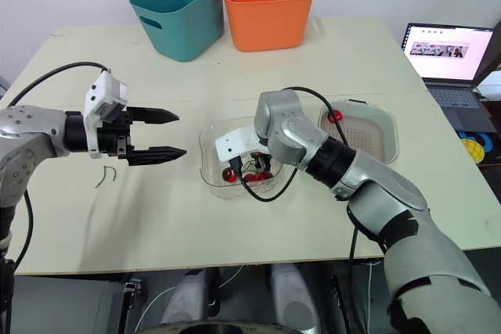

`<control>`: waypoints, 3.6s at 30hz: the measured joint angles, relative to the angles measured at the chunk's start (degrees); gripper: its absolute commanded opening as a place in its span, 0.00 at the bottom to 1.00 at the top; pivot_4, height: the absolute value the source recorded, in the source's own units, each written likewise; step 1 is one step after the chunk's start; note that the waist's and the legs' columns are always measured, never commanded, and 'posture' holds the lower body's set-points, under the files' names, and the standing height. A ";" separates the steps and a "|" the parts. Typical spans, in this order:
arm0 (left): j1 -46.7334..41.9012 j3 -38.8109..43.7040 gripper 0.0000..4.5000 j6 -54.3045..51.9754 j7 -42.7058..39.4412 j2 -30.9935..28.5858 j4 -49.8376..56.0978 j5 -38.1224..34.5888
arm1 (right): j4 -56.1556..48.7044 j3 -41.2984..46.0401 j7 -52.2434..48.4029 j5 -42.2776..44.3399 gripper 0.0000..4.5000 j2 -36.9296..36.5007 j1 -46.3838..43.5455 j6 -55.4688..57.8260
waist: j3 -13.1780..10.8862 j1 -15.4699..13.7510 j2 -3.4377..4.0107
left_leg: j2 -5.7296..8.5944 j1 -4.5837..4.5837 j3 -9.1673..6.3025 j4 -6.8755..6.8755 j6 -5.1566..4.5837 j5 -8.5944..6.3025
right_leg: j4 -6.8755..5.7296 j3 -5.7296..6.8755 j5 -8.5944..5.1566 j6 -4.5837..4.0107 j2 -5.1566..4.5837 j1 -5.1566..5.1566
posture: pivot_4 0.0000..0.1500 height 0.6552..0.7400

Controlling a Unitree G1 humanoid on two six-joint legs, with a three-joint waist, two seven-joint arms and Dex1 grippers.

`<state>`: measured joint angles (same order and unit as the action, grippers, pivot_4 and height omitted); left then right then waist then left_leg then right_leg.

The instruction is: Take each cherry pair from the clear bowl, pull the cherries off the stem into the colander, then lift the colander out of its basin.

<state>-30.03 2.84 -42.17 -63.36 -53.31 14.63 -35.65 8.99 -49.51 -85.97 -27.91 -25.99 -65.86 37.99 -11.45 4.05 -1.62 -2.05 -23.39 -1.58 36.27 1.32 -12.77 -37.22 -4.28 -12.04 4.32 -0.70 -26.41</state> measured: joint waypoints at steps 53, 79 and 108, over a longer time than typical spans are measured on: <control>-38.74 2.42 1.00 -1.72 -2.49 13.14 -35.55 -1.93 | -28.79 53.77 43.47 24.05 0.19 14.81 0.64 38.70 | 0.01 -0.07 -0.01 | 0.05 -0.02 -0.12 -0.02 0.01 0.01 | 0.00 0.11 0.03 0.03 -0.04 0.06 | 1.00 1.00; -49.20 -1.01 0.80 1.08 -10.08 24.47 -54.27 5.33 | -31.88 50.43 56.89 38.68 0.19 11.12 2.47 37.69 | 0.00 0.01 0.00 | 0.04 -0.04 -0.13 -0.08 -0.01 0.01 | 0.02 0.07 0.02 0.04 -0.01 0.02 | 1.00 1.00; -48.30 -1.46 0.00 1.28 -12.12 22.29 -50.96 8.70 | -33.10 62.87 58.07 54.49 0.98 6.93 3.96 44.81 | 0.00 -0.08 0.00 | 0.03 -0.05 -0.13 -0.09 -0.01 0.01 | 0.05 0.07 0.02 0.04 -0.02 0.03 | 1.00 1.00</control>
<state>-78.33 1.38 -40.89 -75.48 -31.02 -36.32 -26.95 -24.10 13.37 -27.90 26.57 -19.07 -61.91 82.79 -11.45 3.97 -1.62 -2.02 -23.43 -1.71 36.17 1.31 -12.77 -37.17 -4.21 -12.02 4.36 -0.73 -26.38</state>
